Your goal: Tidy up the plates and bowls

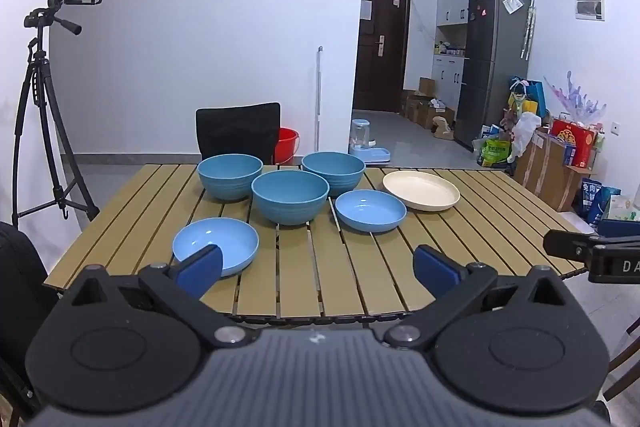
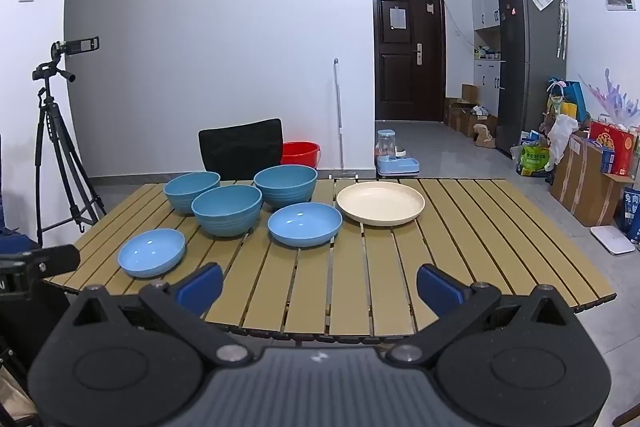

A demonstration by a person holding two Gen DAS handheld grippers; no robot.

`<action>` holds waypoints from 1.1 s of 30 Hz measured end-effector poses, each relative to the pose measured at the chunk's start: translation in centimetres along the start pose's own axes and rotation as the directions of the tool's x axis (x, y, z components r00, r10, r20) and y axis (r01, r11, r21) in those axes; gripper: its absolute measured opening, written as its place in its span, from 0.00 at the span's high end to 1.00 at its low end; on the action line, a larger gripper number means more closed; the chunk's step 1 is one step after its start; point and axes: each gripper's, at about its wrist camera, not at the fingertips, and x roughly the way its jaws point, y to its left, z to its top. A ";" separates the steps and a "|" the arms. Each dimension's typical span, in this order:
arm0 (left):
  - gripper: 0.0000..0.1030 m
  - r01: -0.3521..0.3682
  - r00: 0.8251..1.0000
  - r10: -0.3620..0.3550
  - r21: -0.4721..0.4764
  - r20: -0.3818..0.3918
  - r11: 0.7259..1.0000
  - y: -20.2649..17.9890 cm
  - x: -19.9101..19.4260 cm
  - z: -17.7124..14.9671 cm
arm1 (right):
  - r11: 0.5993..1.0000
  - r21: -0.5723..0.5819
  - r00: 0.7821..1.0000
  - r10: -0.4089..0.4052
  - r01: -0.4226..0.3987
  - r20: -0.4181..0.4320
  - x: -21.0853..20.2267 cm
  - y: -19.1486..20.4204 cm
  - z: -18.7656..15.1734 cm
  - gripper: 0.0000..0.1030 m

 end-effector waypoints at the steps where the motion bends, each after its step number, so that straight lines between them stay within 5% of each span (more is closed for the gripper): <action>1: 0.00 -0.002 1.000 0.002 -0.001 0.000 1.000 0.0 0.0 0.0 | 1.000 -0.002 1.000 0.000 0.000 -0.001 0.0 0.0 0.0 0.00; 33: 0.00 0.014 1.000 -0.014 0.010 0.014 1.000 0.0 -0.8 0.2 | 1.000 0.001 1.000 0.000 0.000 0.000 -0.2 0.1 0.0 0.00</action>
